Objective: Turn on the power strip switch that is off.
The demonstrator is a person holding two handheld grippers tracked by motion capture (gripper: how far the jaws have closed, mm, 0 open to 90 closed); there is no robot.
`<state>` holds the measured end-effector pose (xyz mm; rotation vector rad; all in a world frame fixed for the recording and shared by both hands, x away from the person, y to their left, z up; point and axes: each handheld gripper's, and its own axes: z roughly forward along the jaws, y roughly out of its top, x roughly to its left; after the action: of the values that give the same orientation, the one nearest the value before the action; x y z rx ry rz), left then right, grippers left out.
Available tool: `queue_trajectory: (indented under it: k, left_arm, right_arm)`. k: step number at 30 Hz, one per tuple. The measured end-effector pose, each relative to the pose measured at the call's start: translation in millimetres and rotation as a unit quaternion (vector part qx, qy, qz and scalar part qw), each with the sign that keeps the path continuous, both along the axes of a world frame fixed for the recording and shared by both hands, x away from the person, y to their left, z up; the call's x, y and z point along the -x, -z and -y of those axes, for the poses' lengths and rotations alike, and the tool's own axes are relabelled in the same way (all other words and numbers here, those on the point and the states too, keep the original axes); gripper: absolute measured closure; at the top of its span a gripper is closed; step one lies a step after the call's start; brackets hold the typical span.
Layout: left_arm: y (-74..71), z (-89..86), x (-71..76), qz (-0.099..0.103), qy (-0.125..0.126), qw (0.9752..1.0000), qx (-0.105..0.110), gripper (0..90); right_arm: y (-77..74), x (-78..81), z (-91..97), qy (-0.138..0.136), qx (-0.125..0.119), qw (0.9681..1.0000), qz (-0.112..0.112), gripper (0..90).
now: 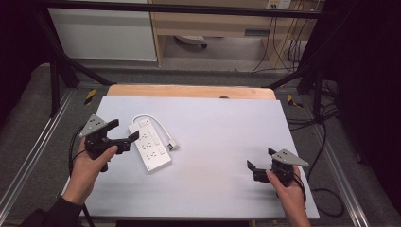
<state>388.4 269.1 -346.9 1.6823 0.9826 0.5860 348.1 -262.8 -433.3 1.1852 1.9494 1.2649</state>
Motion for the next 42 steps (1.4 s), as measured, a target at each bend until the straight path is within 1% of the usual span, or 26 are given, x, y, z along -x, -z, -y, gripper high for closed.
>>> queue_trajectory:
  k: [4, 14, 22, 24, 28, 31, 33, 36, 42]
  left_arm:
    - [-2.1, 0.9, -2.6, 0.000, -0.002, 1.0000, -0.001, 7.2]
    - [-5.5, 4.2, -10.4, -0.002, 0.004, 1.0000, -0.002, 6.8]
    - [-11.1, 7.5, -16.4, 0.003, 0.006, 1.0000, 0.000, 7.8]
    - [-13.7, 10.1, -19.3, 0.000, 0.016, 0.9999, -0.005, 7.8]
    - [-16.2, 13.8, -21.8, -0.002, 0.020, 0.9998, -0.008, 7.7]
    - [-18.0, 17.1, -24.5, 0.002, 0.020, 0.9998, -0.008, 7.7]
    - [-20.1, 18.2, -27.7, 0.006, 0.023, 0.9997, -0.003, 7.6]
    - [-21.9, 19.0, -31.3, 0.008, 0.021, 0.9997, -0.005, 7.4]
    - [-22.2, 22.1, -35.4, 0.008, 0.020, 0.9997, -0.008, 7.5]
  right_arm:
    - [-0.1, 0.1, -0.4, 0.000, -0.001, 1.0000, 0.001, 3.7]
    - [-0.6, 0.4, -0.7, -0.002, -0.001, 1.0000, 0.002, 3.6]
    - [-0.7, 0.7, -1.1, -0.002, 0.000, 1.0000, 0.003, 3.7]
    - [-0.6, 0.5, -1.5, -0.002, 0.000, 1.0000, 0.003, 3.4]
    - [0.0, 0.3, -4.9, -0.008, 0.004, 1.0000, 0.000, 3.0]
    - [-0.4, -0.1, -5.4, -0.008, 0.002, 1.0000, 0.001, 3.0]
    - [-0.3, -0.2, -5.3, -0.008, 0.001, 1.0000, 0.000, 3.2]
    - [-0.3, -0.2, -4.4, -0.008, 0.000, 1.0000, -0.001, 3.4]
    - [-0.7, 0.2, -4.2, -0.009, -0.001, 1.0000, -0.002, 3.4]
